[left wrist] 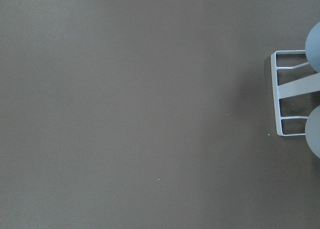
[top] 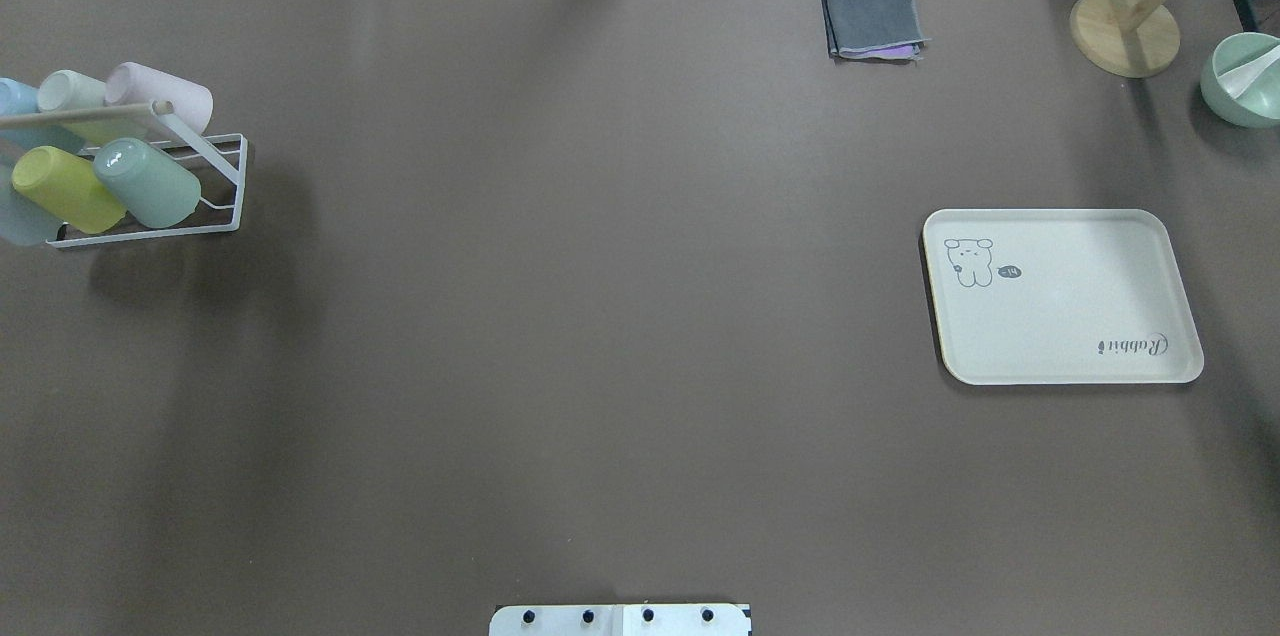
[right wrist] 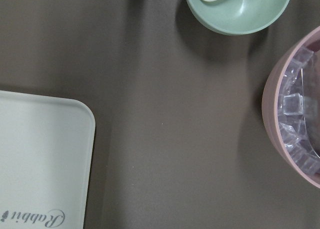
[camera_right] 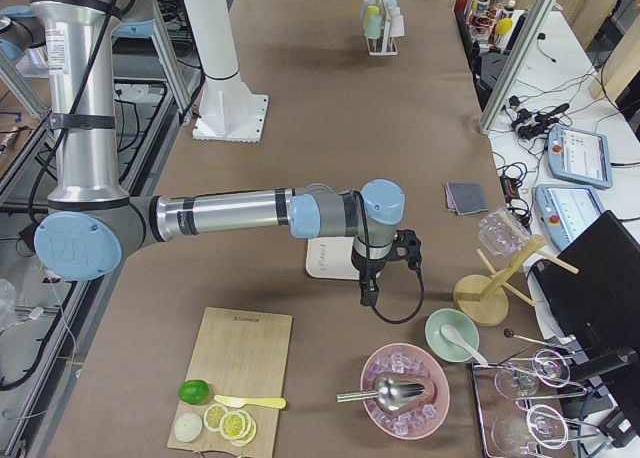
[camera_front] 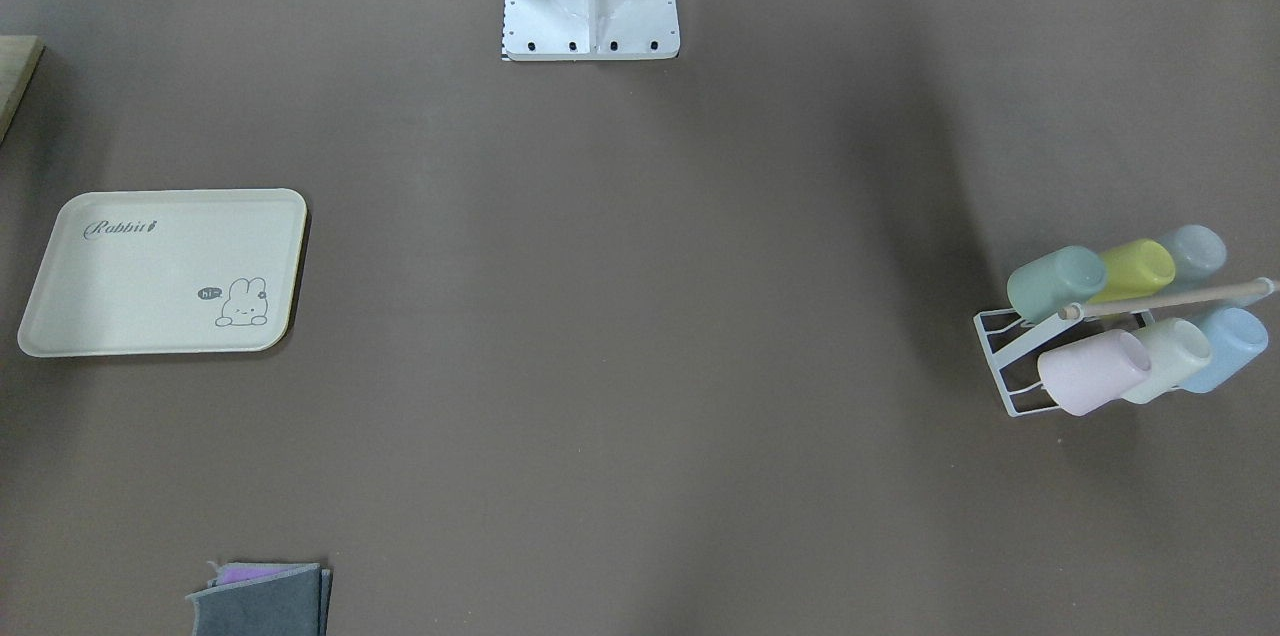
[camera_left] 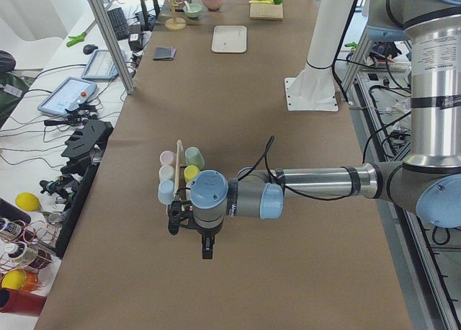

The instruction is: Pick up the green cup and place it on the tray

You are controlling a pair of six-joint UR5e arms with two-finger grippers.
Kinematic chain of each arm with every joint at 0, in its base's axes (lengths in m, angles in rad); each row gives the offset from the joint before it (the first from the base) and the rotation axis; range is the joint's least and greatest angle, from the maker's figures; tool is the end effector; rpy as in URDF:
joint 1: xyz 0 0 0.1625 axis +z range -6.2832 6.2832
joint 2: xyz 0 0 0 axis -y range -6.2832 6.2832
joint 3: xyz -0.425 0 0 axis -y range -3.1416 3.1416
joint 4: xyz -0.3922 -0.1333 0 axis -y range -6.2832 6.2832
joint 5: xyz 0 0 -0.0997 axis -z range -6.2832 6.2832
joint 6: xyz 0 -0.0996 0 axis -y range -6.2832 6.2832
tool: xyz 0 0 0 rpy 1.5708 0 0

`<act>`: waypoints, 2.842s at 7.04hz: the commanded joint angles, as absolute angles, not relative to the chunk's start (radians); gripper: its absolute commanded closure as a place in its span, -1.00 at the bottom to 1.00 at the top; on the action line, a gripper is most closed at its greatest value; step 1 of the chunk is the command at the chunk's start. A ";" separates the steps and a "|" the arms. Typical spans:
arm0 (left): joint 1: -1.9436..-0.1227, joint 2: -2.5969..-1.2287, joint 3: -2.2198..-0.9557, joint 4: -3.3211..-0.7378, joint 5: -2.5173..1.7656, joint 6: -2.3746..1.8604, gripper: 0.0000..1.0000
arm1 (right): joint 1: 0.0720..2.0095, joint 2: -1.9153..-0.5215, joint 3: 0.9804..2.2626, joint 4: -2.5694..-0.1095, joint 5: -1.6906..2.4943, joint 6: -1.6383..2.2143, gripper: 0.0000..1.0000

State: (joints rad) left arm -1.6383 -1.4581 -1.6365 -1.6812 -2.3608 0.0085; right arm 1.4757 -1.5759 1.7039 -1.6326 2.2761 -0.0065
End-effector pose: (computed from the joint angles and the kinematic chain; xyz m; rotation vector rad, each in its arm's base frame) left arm -0.0926 -0.4427 0.6669 0.0900 0.7869 -0.0308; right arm 0.0218 -0.4956 0.6065 0.0322 -0.7076 -0.1207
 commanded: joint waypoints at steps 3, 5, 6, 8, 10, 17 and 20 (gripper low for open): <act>-1.567 -1.494 -1.652 -1.669 -2.381 0.084 -0.97 | 1.476 -1.575 1.706 -1.628 2.281 0.074 -1.00; -1.519 -1.493 -1.771 -1.654 -2.329 0.083 -0.97 | 1.476 -1.577 1.680 -1.559 2.279 0.110 -1.00; -1.476 -1.494 -1.820 -1.607 -2.297 0.080 -0.97 | 1.476 -1.578 1.675 -1.519 2.281 0.185 -1.00; -1.323 -1.496 -1.938 -1.502 -2.122 0.074 -0.97 | 1.476 -1.585 1.671 -1.490 2.284 0.224 -1.00; -1.191 -1.526 -2.078 -1.299 -2.000 0.075 -0.97 | 1.470 -1.572 1.664 -1.493 2.286 0.224 -1.00; -0.781 -1.900 -2.056 -0.835 -1.470 0.098 -0.97 | 1.231 -1.542 1.638 -1.361 2.233 0.587 -1.00; -0.721 -1.956 -1.967 -0.833 -1.193 0.208 -0.97 | 1.229 -1.569 1.614 -1.347 2.359 0.588 -0.93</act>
